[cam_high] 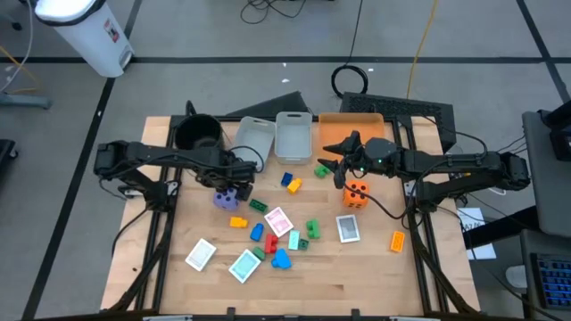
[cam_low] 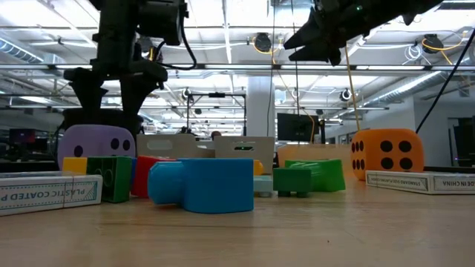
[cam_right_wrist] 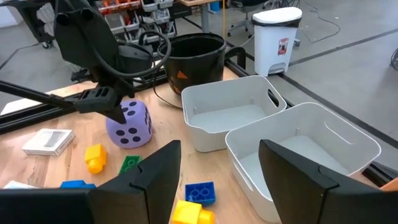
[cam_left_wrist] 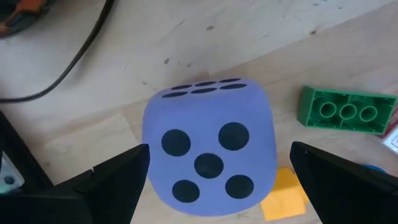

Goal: Pick & Place Toys
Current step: Put the violet dice into the orange bin

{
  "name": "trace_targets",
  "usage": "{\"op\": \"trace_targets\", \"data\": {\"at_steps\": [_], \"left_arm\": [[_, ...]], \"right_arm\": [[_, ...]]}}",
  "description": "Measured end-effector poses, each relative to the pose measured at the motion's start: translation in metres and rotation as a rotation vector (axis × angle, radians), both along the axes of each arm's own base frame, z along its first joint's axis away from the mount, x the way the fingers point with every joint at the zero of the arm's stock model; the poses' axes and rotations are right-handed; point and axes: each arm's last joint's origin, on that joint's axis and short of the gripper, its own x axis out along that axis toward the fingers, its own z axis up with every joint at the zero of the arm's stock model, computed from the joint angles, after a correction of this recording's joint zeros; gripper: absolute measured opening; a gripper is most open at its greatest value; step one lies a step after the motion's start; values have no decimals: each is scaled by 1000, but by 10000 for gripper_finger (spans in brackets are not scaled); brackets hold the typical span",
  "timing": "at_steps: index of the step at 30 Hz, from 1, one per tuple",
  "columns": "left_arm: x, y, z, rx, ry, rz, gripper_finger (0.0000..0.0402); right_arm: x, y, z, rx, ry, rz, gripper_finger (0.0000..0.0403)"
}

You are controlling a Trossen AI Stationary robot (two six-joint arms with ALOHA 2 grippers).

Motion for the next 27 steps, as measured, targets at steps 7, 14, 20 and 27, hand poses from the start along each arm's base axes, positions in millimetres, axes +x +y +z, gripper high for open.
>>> {"op": "trace_targets", "data": {"at_steps": [7,14,20,27], "left_arm": [[-5,-3,0,-10,55,41,397],[-4,-3,0,3,46,58,397],[-4,-3,-1,-7,35,36,397],[-11,-3,-21,-69,44,84,397]], "right_arm": [[0,0,0,0,1,0,212],[0,0,0,0,1,0,212],[0,0,0,0,1,0,212],[0,0,0,0,1,0,212]]}}
